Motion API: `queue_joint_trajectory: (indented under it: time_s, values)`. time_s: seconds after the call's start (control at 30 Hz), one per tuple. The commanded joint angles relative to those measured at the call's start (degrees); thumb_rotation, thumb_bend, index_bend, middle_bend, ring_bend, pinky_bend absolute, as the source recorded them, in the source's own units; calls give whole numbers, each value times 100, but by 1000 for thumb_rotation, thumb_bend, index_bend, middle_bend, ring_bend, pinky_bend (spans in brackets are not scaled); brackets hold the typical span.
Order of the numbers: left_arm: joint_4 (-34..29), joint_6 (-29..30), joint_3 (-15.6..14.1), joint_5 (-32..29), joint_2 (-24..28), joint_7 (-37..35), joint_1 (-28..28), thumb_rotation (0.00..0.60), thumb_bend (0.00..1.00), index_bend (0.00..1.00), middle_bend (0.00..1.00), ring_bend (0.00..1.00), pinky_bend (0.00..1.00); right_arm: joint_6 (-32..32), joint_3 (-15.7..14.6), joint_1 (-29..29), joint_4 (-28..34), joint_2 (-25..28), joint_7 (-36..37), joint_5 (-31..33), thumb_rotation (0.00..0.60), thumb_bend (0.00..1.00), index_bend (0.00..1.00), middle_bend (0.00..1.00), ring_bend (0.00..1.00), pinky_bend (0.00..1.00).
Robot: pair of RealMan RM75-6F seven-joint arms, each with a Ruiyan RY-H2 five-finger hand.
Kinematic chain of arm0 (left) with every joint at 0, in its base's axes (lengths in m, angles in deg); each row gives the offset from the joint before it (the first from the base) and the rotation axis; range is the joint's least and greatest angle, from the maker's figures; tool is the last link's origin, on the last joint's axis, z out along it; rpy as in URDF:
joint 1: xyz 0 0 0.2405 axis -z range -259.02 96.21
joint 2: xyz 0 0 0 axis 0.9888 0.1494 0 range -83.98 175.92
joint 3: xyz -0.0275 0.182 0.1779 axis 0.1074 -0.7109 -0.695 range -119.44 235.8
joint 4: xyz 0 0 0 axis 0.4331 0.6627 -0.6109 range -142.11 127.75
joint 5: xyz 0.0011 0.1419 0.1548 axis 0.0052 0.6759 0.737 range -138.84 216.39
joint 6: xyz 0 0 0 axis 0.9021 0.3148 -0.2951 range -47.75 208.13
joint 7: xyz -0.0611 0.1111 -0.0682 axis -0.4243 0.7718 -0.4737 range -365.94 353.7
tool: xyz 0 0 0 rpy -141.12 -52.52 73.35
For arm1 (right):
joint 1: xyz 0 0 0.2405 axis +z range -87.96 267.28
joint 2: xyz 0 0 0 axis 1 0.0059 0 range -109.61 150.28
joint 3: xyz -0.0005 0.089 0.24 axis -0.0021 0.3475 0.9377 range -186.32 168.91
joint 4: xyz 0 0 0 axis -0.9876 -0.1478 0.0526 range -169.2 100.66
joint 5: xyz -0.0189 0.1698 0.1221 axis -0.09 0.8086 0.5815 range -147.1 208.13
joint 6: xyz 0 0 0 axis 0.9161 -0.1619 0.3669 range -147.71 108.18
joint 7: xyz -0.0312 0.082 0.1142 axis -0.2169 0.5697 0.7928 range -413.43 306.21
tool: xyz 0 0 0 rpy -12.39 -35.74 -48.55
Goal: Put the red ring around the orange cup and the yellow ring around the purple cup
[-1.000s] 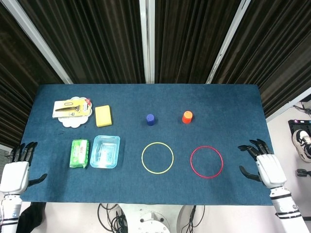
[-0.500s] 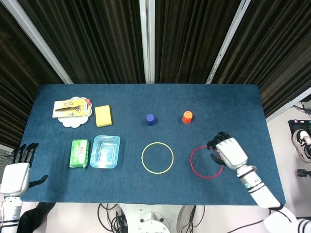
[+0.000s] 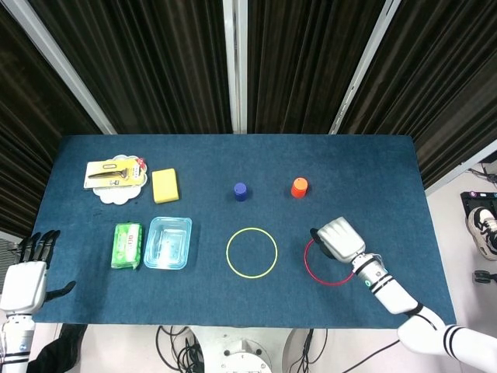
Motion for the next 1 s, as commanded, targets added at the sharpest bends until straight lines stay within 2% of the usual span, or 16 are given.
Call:
queue_joint_trajectory:
  time_s: [0.03, 0.5, 0.73, 1.0]
  values:
    - [5, -12, 2, 4, -1, -2, 8, 600, 94, 56, 50, 0, 0, -87, -13, 84, -115, -107, 20, 90, 600, 233, 571, 958, 841, 749]
    - [36, -39, -1, -26, -9, -47, -10, 600, 94, 56, 49, 0, 0, -356, -60, 322, -241, -280, -61, 387, 600, 235, 479, 959, 839, 750]
    - [68, -69, 3, -19, -19, -83, 7, 600, 94, 56, 49, 0, 0, -439, -77, 389, -351, -375, -32, 531, 600, 275, 507, 958, 838, 750]
    - [113, -86, 0, -22, -24, -148, 4, 600, 94, 57, 49, 0, 0, -476, -120, 437, -427, -435, -3, 623, 600, 329, 625, 959, 844, 750]
